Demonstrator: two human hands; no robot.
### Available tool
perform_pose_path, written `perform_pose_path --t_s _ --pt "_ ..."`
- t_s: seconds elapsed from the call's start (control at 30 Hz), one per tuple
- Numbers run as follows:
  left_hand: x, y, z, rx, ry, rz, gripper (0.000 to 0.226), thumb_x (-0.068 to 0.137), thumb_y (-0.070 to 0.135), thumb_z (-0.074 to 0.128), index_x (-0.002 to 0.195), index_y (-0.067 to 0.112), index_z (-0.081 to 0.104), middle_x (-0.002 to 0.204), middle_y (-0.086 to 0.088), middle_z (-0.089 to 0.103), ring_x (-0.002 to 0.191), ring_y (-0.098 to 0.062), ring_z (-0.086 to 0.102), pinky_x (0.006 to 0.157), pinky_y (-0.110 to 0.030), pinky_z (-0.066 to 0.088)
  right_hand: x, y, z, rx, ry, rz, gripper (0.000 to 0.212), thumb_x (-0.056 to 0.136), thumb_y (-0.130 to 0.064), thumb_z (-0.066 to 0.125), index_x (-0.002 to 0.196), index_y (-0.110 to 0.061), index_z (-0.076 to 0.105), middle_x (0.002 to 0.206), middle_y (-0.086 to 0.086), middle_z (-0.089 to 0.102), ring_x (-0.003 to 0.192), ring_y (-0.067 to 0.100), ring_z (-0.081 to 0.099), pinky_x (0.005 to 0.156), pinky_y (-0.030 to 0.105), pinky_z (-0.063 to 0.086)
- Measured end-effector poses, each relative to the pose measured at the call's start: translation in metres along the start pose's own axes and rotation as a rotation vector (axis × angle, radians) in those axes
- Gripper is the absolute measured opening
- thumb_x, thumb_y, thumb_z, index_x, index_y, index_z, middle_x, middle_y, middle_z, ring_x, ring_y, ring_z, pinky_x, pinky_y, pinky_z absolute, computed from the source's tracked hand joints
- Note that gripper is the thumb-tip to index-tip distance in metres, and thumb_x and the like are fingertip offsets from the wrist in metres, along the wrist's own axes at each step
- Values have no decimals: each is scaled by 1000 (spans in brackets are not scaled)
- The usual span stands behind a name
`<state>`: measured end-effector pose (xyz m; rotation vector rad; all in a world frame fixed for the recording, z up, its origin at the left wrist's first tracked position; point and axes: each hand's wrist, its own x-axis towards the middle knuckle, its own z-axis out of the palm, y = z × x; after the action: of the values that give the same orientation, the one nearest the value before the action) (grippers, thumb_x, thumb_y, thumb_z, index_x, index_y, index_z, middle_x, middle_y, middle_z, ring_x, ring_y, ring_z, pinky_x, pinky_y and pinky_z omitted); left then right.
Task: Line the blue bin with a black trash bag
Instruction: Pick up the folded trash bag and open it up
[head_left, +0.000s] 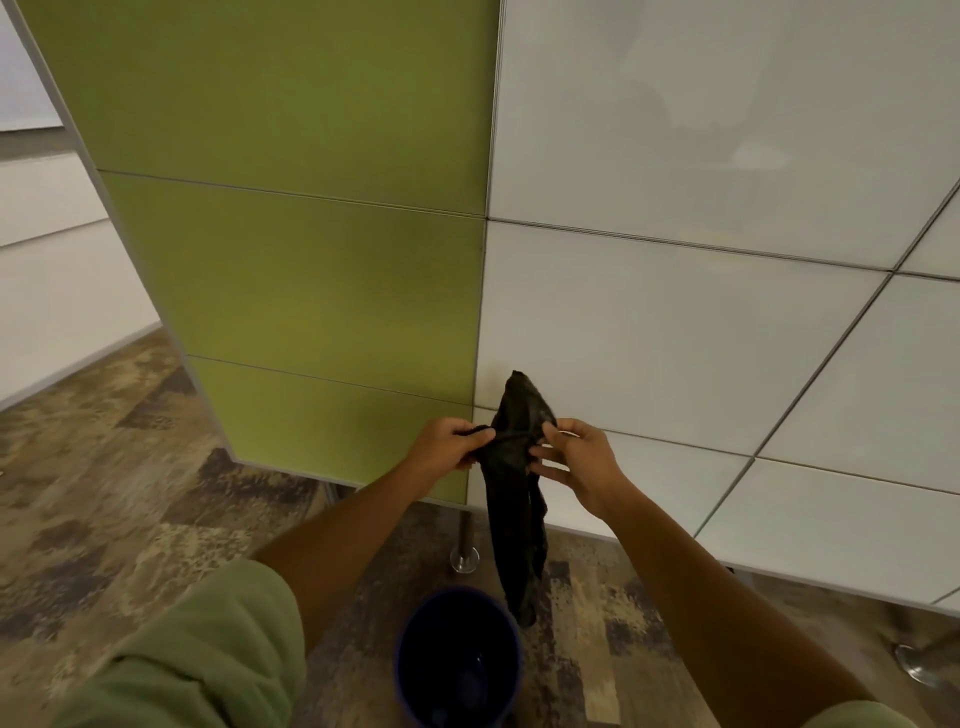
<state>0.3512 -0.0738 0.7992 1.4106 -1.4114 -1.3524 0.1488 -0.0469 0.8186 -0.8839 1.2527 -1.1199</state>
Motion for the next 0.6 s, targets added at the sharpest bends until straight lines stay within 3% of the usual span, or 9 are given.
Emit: perform_pose_path --t_s 0.07,0.13,0.23,0.27,0.33,0.37,0.43,0.53,0.6 --pt "-9 -3 -6 113 74 105 34 86 31 71 85 -3 68 73 -10 62 62 -14 57 61 -26 50 2 0 -6 87 61 21 12 100 -13 54 103 -5 62 103 16 68 97 32 71 77 42 61" --pt "-19 -7 -9 260 10 211 35 85 34 71 68 5 62 64 -3 53 58 -13 50 60 -27 42 4 1 -9 149 95 32 15 102 -14 51 107 -4 61 110 17 68 102 34 68 78 41 60" --pt "-34 -5 -5 432 -271 285 24 87 33 69 67 20 68 98 -1 69 90 -13 65 82 -29 51 5 0 -6 181 98 36 25 103 -15 46 119 0 59 115 17 68 106 35 67 81 40 58" --pt "-41 -2 -2 450 -390 260 25 90 35 65 70 22 71 106 -2 72 97 -13 67 88 -29 52 5 0 -4 182 97 35 27 103 -16 44 120 -1 59 116 17 68 106 34 66 82 41 58" --pt "-52 4 2 358 -595 82 43 96 43 50 73 16 74 88 0 76 83 -10 72 83 -28 57 4 1 0 169 90 33 29 103 -17 43 120 0 60 117 18 68 104 33 65 81 41 58" --pt "-54 6 4 288 -608 -30 55 98 50 42 73 11 72 78 0 75 74 -11 72 76 -29 59 3 0 2 161 81 32 29 103 -17 43 119 -1 61 115 18 68 103 33 65 79 40 58" --pt "-54 8 6 256 -408 -149 72 91 67 35 71 6 68 70 -5 71 68 -18 71 64 -30 58 0 -1 6 155 46 45 26 103 -18 44 113 -3 64 109 14 69 100 31 65 76 38 56" --pt "-41 10 6 147 70 -133 67 82 74 47 82 10 66 78 -7 71 74 -23 70 61 -31 58 -8 -4 13 131 -65 68 23 103 -17 47 111 -6 65 100 10 71 93 27 67 72 35 56" --pt "-34 14 7 12 56 -109 61 78 72 56 105 18 63 98 -2 71 90 -21 69 79 -35 58 -11 -4 16 71 -136 49 20 101 -15 50 110 -5 65 98 9 73 92 25 69 73 35 57"
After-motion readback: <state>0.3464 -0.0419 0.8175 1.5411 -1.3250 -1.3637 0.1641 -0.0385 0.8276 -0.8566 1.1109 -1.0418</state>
